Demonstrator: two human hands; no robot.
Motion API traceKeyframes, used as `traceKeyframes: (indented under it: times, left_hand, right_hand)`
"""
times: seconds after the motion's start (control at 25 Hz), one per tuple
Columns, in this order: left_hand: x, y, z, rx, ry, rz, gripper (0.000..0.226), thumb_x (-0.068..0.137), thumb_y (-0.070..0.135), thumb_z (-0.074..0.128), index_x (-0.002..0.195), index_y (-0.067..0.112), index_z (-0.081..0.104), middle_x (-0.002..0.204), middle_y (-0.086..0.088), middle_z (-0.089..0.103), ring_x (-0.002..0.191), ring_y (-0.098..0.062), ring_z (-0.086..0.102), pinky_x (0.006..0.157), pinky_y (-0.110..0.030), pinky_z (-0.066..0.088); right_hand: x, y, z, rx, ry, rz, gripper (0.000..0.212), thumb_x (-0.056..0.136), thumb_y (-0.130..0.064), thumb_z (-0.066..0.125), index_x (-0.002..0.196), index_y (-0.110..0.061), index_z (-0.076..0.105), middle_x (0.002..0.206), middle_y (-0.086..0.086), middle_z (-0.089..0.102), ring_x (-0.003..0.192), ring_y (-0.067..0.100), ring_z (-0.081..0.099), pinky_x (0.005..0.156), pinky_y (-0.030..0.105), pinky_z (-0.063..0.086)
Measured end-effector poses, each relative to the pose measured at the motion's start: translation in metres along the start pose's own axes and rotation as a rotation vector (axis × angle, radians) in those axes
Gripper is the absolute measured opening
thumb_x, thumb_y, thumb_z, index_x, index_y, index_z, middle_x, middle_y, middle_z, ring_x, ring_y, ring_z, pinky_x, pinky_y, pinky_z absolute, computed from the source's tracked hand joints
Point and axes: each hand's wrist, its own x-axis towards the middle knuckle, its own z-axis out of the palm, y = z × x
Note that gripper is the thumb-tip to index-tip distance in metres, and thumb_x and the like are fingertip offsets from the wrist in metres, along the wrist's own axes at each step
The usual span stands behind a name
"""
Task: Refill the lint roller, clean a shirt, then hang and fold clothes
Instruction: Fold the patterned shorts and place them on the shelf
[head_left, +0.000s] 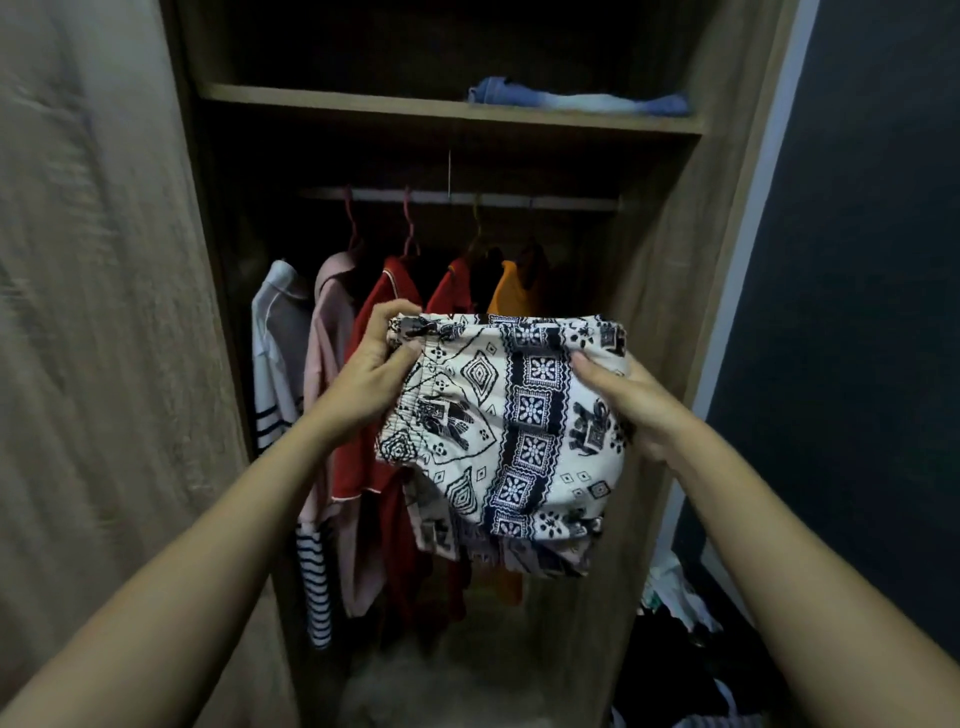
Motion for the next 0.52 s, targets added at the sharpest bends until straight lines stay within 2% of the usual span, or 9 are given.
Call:
traceKeyframes:
  times: [0.12,0.16,0.2,0.24,0.32,0.44,0.52]
  left_hand:
    - [0.004,0.012,0.000,-0.103,-0.035,-0.057,0.037,0.091,0.001,0.044,0.081,0.030,0.065,0.084,-0.001,0.057,0.078,-0.012,0.051,0.071,-0.026,0.041]
    - [0.003,0.016,-0.002,-0.181,-0.060,-0.135,0.029,0.085,0.006,0.050,0.083,0.028,0.069,0.084,-0.002,0.060,0.077,-0.014,0.053,0.071,-0.027,0.042]
    - [0.003,0.018,-0.005,-0.250,-0.133,-0.200,0.029,0.075,0.010,0.057,0.094,0.028,0.069,0.084,-0.002,0.062,0.076,-0.014,0.056,0.069,-0.027,0.044]
    - [0.003,0.020,-0.009,-0.306,-0.218,-0.240,0.047,0.064,0.011,0.060,0.108,0.028,0.063,0.085,-0.001,0.064,0.075,-0.012,0.059,0.068,-0.025,0.048]
    - [0.003,0.022,-0.014,-0.334,-0.329,-0.273,0.073,0.061,0.000,0.062,0.127,0.027,0.049,0.097,0.005,0.067,0.080,-0.008,0.065,0.070,-0.021,0.054]
    - [0.005,0.026,-0.014,-0.093,-0.320,-0.230,0.081,0.075,-0.017,0.058,0.138,0.030,0.038,0.116,0.017,0.051,0.076,0.006,0.063,0.066,-0.015,0.053]
    - [0.003,0.026,-0.013,0.041,-0.329,-0.183,0.084,0.074,-0.017,0.060,0.138,0.032,0.035,0.127,0.010,0.047,0.085,0.004,0.061,0.072,-0.018,0.055]
  right_hand:
    - [0.004,-0.005,-0.007,0.227,-0.088,0.116,0.023,0.083,-0.026,0.061,0.106,-0.022,0.066,0.089,0.002,0.075,0.083,0.018,0.070,0.067,0.026,0.059]
    - [0.003,-0.007,-0.010,0.298,-0.143,0.171,0.024,0.075,-0.027,0.067,0.098,-0.020,0.070,0.088,0.006,0.075,0.082,0.020,0.071,0.068,0.029,0.059]
    - [0.002,-0.007,-0.013,0.358,-0.192,0.210,0.029,0.064,-0.026,0.076,0.092,-0.015,0.074,0.089,0.009,0.075,0.081,0.021,0.072,0.069,0.033,0.060]
    - [0.000,-0.007,-0.016,0.418,-0.247,0.226,0.037,0.054,-0.022,0.084,0.088,-0.010,0.076,0.090,0.012,0.075,0.082,0.023,0.072,0.072,0.037,0.059]
    - [-0.002,-0.002,-0.021,0.467,-0.306,0.232,0.054,0.038,-0.011,0.091,0.089,-0.003,0.075,0.093,0.016,0.074,0.085,0.027,0.071,0.077,0.043,0.058]
    - [0.002,0.011,-0.020,0.438,-0.267,0.251,0.069,0.021,-0.002,0.092,0.088,0.001,0.072,0.088,0.018,0.073,0.080,0.029,0.072,0.071,0.042,0.059]
    - [0.003,0.018,-0.016,0.430,-0.223,0.276,0.076,0.026,0.001,0.090,0.098,0.005,0.067,0.093,0.021,0.072,0.080,0.031,0.071,0.069,0.044,0.059]
